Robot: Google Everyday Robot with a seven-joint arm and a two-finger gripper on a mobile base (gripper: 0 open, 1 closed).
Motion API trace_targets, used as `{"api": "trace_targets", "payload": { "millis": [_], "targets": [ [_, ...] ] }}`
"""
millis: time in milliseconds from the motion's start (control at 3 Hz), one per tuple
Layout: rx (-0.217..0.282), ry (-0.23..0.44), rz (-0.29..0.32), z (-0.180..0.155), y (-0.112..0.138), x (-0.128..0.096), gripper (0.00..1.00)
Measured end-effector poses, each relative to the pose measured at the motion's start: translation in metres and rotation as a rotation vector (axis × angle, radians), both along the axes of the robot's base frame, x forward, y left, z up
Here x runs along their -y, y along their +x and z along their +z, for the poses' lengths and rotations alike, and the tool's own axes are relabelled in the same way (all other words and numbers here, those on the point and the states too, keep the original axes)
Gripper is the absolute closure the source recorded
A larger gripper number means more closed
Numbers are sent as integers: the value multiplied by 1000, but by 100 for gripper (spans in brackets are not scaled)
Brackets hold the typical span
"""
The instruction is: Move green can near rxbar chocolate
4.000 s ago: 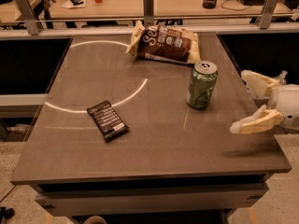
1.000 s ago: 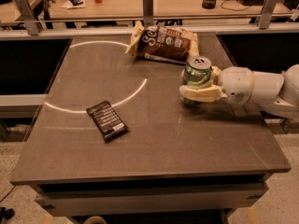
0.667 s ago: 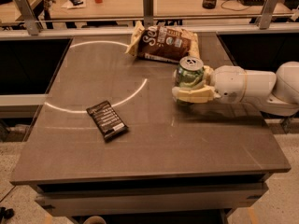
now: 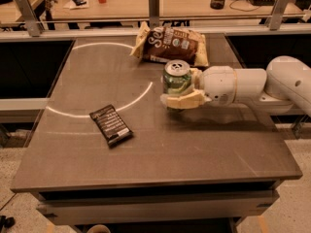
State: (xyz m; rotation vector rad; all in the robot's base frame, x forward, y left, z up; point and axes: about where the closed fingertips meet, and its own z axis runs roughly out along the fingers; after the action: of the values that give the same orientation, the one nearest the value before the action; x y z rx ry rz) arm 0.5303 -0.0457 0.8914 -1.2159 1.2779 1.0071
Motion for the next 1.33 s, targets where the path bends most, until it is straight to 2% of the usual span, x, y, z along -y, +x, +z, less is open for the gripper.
{"api": "trace_targets", "payload": {
  "millis": [667, 1333],
  "targets": [
    [-13, -7, 75, 1, -5, -40, 100],
    [-19, -21, 126, -9, -16, -68, 100]
  ]
}}
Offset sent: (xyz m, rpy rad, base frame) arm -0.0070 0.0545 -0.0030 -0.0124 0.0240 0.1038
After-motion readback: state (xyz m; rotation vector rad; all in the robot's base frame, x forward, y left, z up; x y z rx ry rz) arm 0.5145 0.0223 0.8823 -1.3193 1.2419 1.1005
